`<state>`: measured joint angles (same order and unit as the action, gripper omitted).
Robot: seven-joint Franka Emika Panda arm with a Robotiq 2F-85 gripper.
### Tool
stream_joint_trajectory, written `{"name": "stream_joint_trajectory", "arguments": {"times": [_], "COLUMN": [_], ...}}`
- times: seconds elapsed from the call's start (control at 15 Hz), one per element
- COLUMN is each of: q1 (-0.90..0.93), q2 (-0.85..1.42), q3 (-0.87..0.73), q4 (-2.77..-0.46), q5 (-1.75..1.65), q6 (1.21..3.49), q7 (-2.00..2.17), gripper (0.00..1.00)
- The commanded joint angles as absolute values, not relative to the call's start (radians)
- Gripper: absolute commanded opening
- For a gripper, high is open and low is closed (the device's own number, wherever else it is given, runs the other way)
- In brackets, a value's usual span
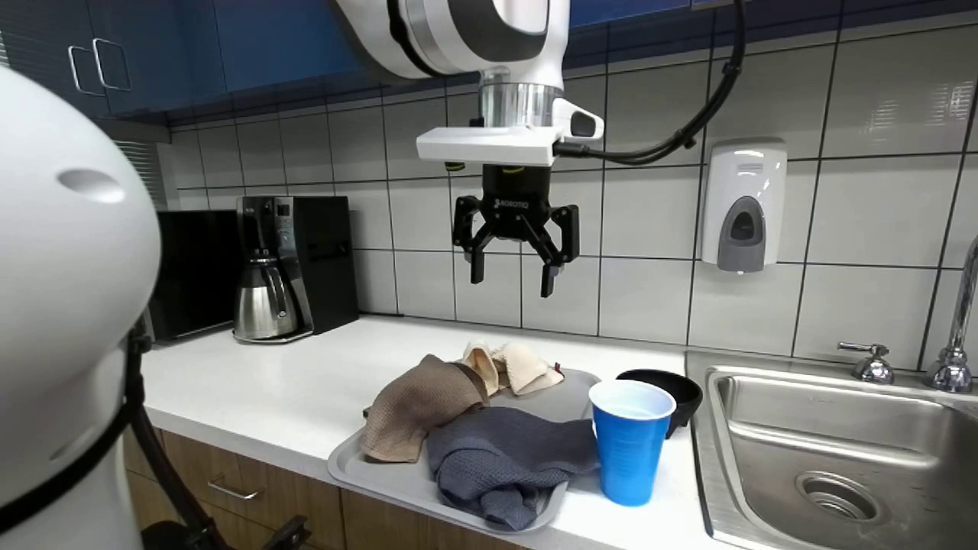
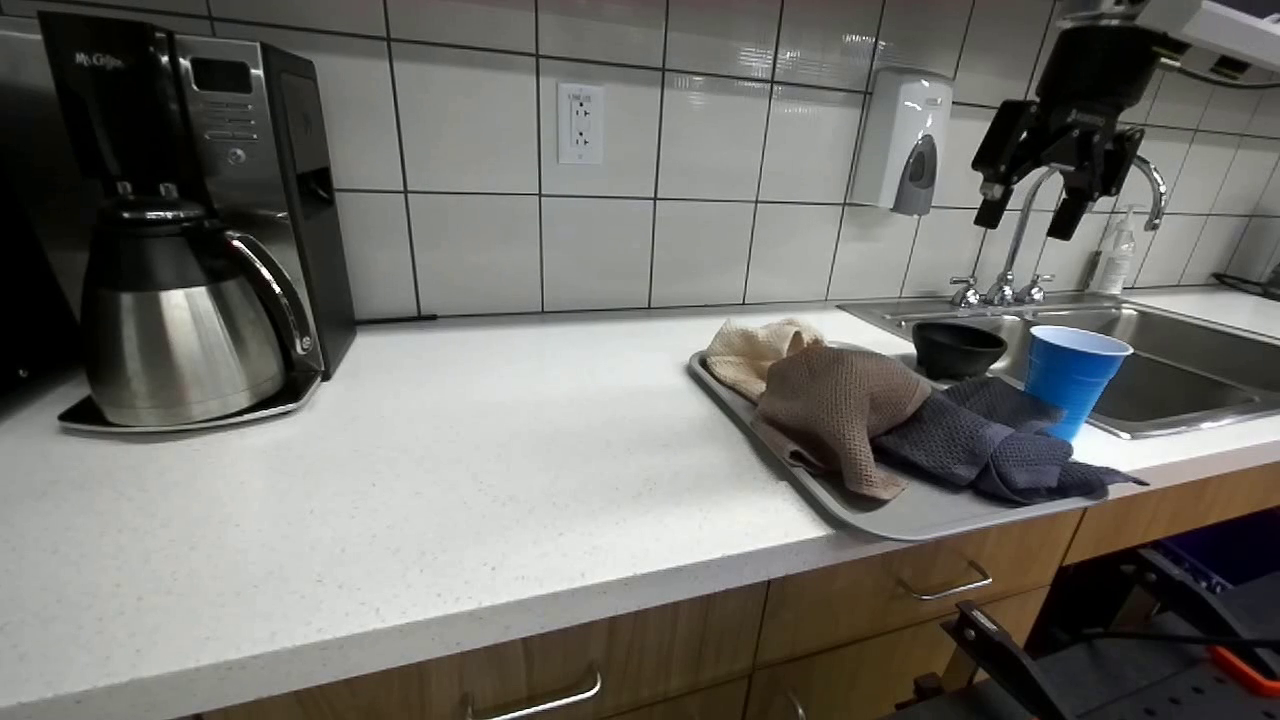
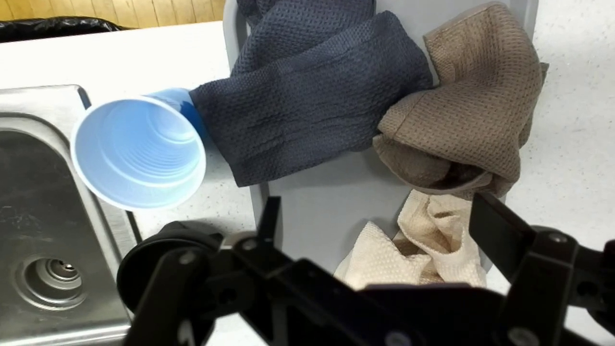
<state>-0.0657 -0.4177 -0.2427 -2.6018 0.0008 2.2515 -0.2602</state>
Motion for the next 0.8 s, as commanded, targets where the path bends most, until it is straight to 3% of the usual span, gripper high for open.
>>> {"name": "stream_joint_trajectory", "arguments": {"times": [0.0, 0.73], "q1": [-0.055, -0.009], "q2": [-0.381, -0.264], "q3": [-0.216, -0.158], "q4": [-2.61, -2.607], "q5": [0.032, 0.104], "q6": [2.299, 2.388], "q7": [-0.272, -0.262], "gripper": [1.0, 1.0]}}
